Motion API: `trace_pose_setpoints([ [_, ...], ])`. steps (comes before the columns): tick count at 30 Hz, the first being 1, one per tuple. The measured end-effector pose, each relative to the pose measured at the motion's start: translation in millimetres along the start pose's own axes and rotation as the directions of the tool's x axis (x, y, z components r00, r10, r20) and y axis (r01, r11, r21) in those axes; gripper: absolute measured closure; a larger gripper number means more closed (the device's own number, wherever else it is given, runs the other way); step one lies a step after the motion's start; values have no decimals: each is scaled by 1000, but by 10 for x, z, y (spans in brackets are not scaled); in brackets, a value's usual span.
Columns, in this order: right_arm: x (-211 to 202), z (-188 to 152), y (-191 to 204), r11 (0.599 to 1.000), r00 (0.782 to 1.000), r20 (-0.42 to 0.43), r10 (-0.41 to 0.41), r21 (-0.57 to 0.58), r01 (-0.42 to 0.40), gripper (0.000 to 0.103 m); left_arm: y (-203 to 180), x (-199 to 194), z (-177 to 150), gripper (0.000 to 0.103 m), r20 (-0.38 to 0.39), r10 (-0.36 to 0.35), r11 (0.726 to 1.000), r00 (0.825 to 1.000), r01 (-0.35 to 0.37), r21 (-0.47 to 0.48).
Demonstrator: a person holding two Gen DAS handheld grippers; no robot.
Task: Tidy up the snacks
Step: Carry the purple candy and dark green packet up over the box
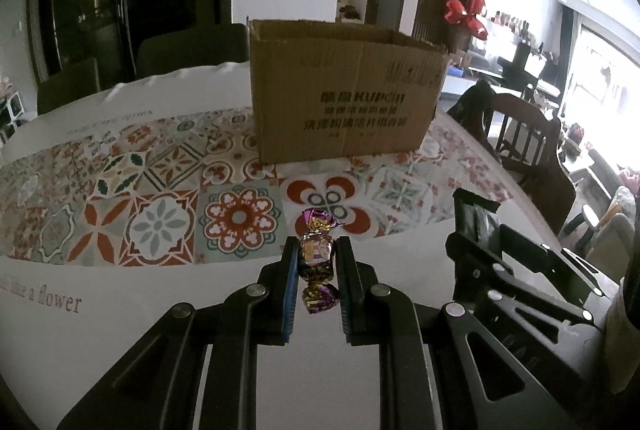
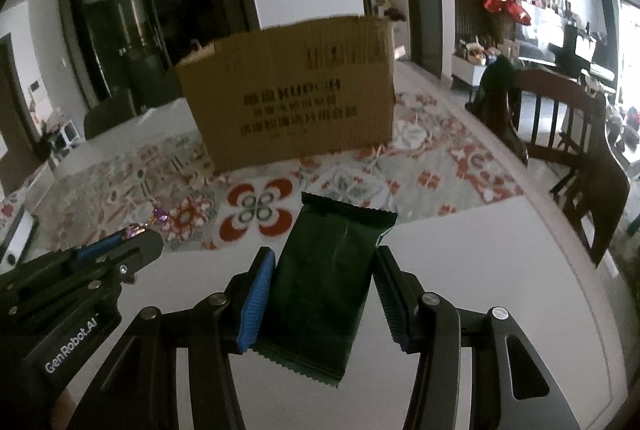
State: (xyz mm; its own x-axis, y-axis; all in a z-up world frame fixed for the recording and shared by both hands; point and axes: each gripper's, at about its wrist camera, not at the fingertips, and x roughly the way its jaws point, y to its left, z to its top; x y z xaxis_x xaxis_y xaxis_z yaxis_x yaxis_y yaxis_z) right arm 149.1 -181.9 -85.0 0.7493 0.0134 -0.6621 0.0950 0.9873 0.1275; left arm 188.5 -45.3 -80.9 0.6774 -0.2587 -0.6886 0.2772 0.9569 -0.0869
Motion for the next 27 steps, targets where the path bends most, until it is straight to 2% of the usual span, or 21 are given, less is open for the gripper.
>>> trace_pose_setpoints([
  [9, -149, 240, -124, 999, 997, 65, 45, 9, -46, 51, -92, -137, 218, 84, 62, 6, 1000, 998, -7, 15],
  [14, -183, 400, -167, 998, 993, 96, 65, 5, -66, 51, -108, -199, 426, 84, 108, -15, 1000, 994, 14, 10],
  [27, -241, 982, -151, 995, 967, 235, 97, -46, -88, 51, -77, -303, 1024, 84, 259, 11, 999, 966, -23, 40],
])
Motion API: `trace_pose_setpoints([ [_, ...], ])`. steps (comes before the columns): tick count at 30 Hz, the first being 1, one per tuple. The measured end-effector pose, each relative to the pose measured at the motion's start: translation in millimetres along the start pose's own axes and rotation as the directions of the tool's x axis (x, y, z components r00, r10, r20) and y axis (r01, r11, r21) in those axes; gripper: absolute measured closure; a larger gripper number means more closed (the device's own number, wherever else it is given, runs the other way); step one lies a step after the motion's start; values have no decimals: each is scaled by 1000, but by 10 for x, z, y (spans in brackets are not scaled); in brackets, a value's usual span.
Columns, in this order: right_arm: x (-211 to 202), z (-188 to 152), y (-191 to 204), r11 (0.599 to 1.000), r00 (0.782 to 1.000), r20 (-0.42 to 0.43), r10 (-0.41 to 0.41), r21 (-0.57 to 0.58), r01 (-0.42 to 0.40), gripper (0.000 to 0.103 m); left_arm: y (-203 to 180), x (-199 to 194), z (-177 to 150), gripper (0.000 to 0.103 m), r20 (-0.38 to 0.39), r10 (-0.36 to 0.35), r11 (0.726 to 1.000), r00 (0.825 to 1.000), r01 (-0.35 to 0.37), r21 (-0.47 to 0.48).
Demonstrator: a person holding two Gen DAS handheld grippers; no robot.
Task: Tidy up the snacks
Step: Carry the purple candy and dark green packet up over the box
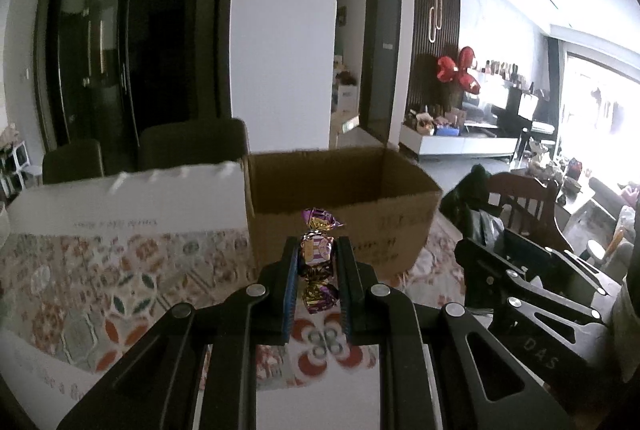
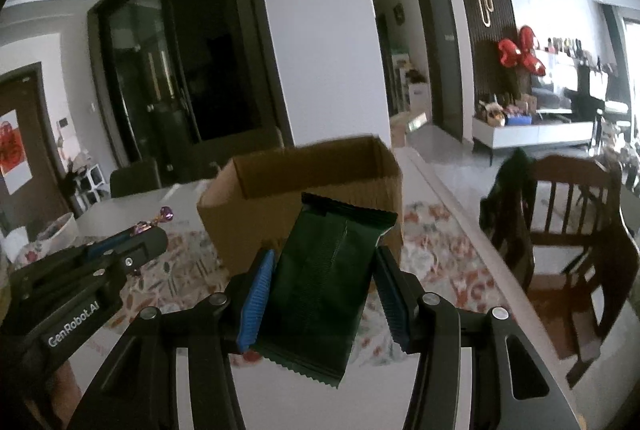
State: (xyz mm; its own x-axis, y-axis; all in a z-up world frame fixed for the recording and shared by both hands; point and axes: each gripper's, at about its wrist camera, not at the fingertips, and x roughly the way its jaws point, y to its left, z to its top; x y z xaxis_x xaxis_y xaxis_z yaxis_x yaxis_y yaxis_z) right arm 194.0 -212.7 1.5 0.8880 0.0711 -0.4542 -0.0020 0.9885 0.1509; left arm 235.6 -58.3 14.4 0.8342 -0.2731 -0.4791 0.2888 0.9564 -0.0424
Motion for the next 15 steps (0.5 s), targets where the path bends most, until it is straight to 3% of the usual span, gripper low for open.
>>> trace_pose_setpoints([
  [15, 374, 595, -99, 999, 997, 64, 41, -23, -39, 51, 21, 409, 527, 84, 16, -30, 1000, 999, 30, 8],
])
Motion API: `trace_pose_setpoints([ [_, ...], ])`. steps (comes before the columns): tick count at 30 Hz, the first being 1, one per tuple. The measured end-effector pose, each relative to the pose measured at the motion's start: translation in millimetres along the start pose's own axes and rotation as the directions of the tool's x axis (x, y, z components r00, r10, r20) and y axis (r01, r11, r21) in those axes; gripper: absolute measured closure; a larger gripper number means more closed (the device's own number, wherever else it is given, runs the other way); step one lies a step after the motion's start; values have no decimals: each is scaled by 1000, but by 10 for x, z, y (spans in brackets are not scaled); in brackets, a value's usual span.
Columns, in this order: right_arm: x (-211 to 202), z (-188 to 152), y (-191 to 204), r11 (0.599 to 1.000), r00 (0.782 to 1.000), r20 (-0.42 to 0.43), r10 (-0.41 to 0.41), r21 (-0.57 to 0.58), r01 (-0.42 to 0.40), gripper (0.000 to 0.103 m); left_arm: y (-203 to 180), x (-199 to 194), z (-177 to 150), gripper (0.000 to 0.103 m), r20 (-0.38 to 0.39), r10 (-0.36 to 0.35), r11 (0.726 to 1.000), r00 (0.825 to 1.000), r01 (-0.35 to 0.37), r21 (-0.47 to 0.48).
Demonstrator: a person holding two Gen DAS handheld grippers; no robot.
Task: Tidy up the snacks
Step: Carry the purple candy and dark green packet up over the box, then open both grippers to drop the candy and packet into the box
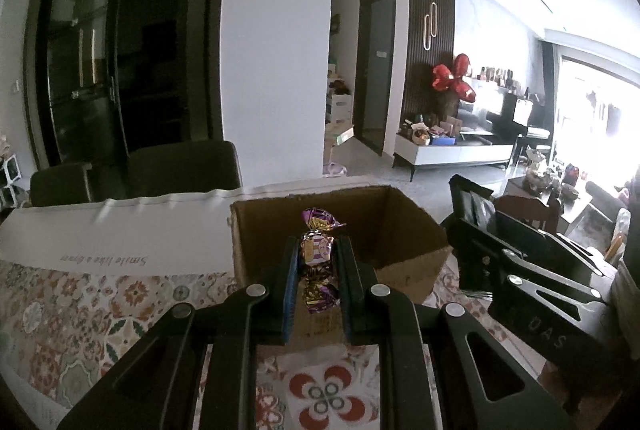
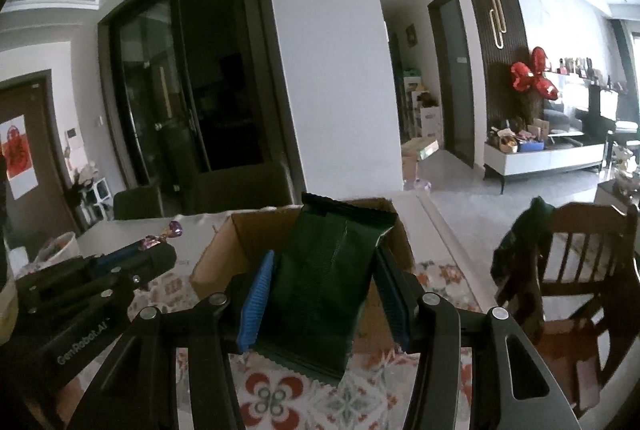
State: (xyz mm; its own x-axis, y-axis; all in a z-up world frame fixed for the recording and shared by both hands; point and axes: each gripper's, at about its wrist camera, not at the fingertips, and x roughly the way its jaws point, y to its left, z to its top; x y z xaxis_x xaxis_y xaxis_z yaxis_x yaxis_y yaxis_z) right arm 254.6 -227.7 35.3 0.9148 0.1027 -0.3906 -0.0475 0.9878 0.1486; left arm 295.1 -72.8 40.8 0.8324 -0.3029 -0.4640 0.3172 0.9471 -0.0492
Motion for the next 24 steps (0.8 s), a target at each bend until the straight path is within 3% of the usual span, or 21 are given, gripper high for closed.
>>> trace_pose_setpoints([
  [10, 422, 273, -109, 999, 999, -40, 32, -4, -32, 51, 23, 403, 309, 84, -33, -10, 1000, 999, 10, -2],
  [16, 757, 376, -177, 999, 993, -110, 41, -7, -42, 51, 66, 788, 399, 84, -112, -57, 998, 992, 54, -29],
  [21, 972, 405, -228, 999, 987, -156, 31, -28, -35, 51, 118, 1049, 407, 84, -166, -50, 998, 985, 43, -40],
  [24, 1079, 413, -251, 999, 983, -182, 20, -37, -27, 51, 130, 1177, 384, 77, -195, -44, 998, 980, 36, -43],
])
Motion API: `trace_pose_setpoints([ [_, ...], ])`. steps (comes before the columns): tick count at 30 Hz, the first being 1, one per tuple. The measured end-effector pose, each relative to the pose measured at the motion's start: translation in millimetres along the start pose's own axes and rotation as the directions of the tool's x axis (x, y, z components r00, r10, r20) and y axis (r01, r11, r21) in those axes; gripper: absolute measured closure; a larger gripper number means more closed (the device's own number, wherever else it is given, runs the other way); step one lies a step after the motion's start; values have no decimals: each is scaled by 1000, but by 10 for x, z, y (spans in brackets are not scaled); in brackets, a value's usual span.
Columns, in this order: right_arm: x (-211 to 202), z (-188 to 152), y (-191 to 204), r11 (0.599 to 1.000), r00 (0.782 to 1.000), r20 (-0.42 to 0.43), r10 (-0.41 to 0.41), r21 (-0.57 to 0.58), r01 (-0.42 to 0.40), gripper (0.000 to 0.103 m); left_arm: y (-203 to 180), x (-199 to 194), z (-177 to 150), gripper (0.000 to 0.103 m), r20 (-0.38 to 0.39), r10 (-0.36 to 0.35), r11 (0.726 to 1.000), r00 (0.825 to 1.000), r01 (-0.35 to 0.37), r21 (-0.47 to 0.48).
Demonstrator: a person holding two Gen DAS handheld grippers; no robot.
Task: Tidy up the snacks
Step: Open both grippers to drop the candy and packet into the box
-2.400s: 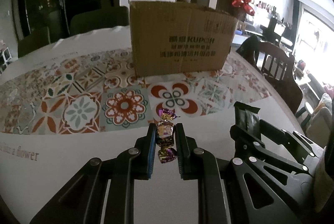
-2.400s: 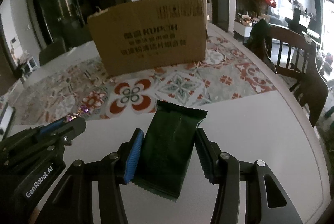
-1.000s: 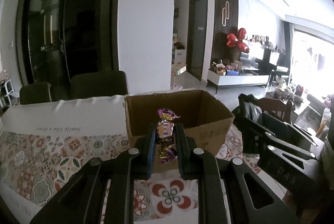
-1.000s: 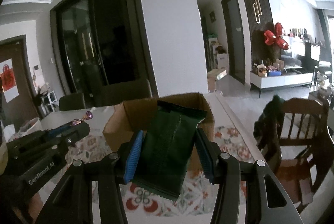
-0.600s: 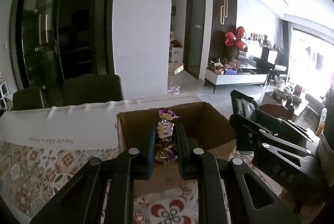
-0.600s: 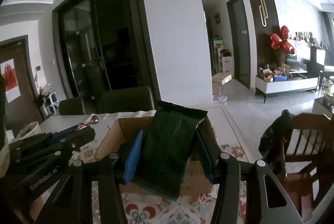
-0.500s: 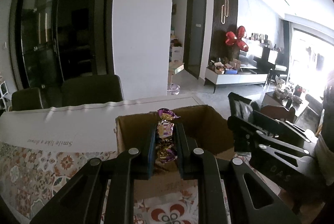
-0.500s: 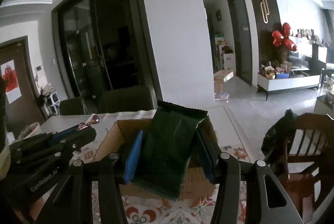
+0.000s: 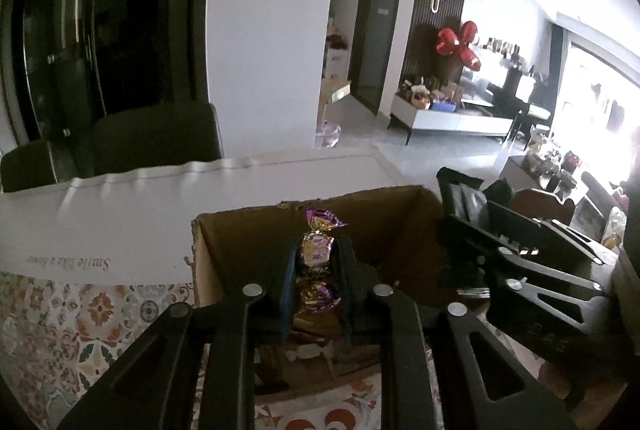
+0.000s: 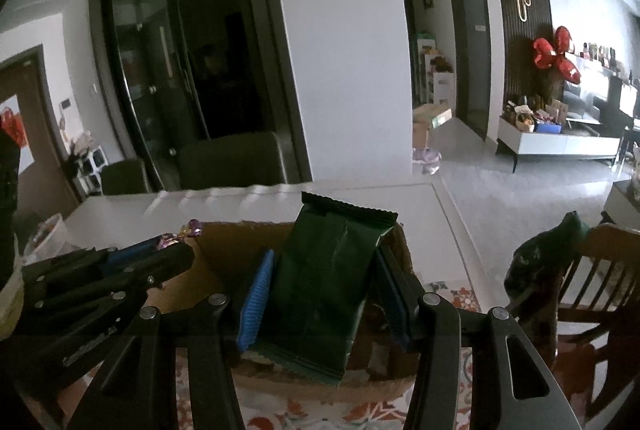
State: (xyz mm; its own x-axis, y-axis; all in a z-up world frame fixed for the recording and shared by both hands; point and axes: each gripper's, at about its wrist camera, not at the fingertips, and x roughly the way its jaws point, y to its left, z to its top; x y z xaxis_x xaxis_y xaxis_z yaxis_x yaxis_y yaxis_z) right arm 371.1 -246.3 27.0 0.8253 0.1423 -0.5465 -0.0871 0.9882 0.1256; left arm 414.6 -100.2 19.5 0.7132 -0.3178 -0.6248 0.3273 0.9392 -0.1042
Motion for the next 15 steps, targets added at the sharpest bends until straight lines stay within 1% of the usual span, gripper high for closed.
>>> trace_pose_setpoints([
  [1, 37, 5, -14, 1000, 1000, -9, 0, -1, 0, 51, 1, 37, -2, 67, -8, 5, 1000, 1000, -5, 3],
  [3, 94, 13, -16, 1000, 1000, -25, -1, -4, 1, 51, 10, 59, -17, 54, -6, 27, 1000, 1000, -27, 8],
  [5, 165, 15, -21, 1000, 999, -48, -8, -10, 7, 49, 40, 46, -38, 50, 6, 59, 998, 998, -59, 7],
  [6, 190, 20, -22, 1000, 998, -60, -14, -13, 14, 46, 54, 33, -49, 45, 7, 72, 997, 997, -72, 7],
  [7, 213, 15, -23, 1000, 997, -74, -25, -15, 24, 36, 71, 11, -64, 41, 10, 86, 996, 996, -86, 3],
  [8, 216, 8, -22, 999, 996, -79, -31, -14, 30, 29, 89, -14, -79, 40, 15, 95, 995, 995, -95, 0],
  [11, 159, -41, -21, 998, 996, -65, -59, -14, 58, 29, 119, -122, -128, 34, 33, 129, 992, 991, -129, -3],
  [13, 124, -67, -8, 998, 996, -64, -69, -13, 69, 29, 106, -230, -184, 25, 51, 154, 988, 987, -154, -4],
  [15, 35, -104, 24, 998, 997, -53, -64, -4, 64, 26, 104, -346, -239, 19, 75, 173, 985, 982, -173, -4],
])
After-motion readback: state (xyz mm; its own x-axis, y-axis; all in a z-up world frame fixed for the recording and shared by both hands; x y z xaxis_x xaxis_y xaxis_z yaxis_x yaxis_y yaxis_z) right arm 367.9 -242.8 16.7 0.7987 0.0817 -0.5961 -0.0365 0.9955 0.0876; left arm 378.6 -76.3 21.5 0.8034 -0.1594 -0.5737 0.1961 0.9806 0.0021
